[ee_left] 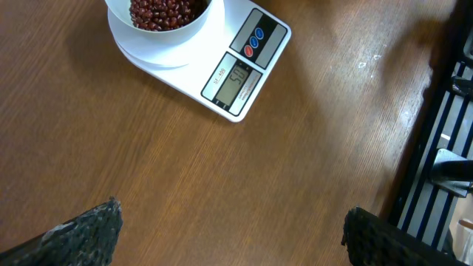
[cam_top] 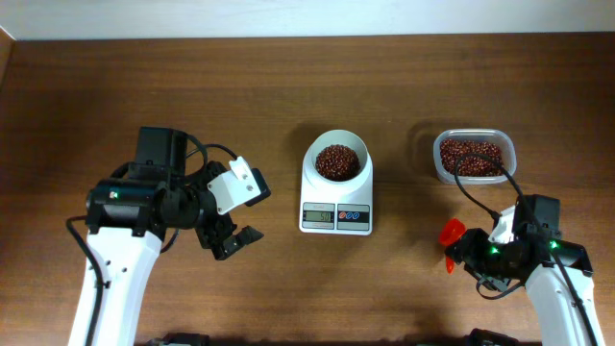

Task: Scoop and weigh 50g on scale
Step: 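Carry the red scoop down toward the table front right, then lower the red scoop and set it on the table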

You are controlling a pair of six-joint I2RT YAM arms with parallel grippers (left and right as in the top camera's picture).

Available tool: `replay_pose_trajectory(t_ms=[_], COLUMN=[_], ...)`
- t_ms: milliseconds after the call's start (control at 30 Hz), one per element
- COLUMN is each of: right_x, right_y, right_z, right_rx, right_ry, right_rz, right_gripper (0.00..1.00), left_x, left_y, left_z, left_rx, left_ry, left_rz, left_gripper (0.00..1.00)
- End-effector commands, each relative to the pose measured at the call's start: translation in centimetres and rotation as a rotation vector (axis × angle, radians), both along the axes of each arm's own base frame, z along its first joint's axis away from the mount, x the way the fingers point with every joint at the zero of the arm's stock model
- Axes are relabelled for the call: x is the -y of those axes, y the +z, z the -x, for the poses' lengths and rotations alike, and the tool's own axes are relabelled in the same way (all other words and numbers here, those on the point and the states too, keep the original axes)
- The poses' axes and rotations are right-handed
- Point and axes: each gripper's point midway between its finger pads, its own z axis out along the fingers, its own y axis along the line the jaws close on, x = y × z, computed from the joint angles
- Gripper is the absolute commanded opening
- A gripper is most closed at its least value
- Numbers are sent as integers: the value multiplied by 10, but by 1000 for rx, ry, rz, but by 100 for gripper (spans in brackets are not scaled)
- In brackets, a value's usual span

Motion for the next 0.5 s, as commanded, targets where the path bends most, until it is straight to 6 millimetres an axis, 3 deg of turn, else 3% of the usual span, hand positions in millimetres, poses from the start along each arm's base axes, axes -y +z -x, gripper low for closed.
replay_pose_trajectory(t_ms=[0, 133, 467], right_x=[3, 7, 7], right_y=[-1, -2, -2], right_z=[2, 2, 3], right_rx=[-8, -40, -116], right_ry=[-26, -123, -391], right_rz=[9, 10, -58], right_gripper=[56, 64, 65], left_x=[-1, -1, -1], left_y=[5, 5, 5], left_z=[-2, -2, -2], left_rx=[11, 11, 11], left_ry=[9, 9, 9], left_rz=[6, 6, 5], left_gripper=[99, 99, 99])
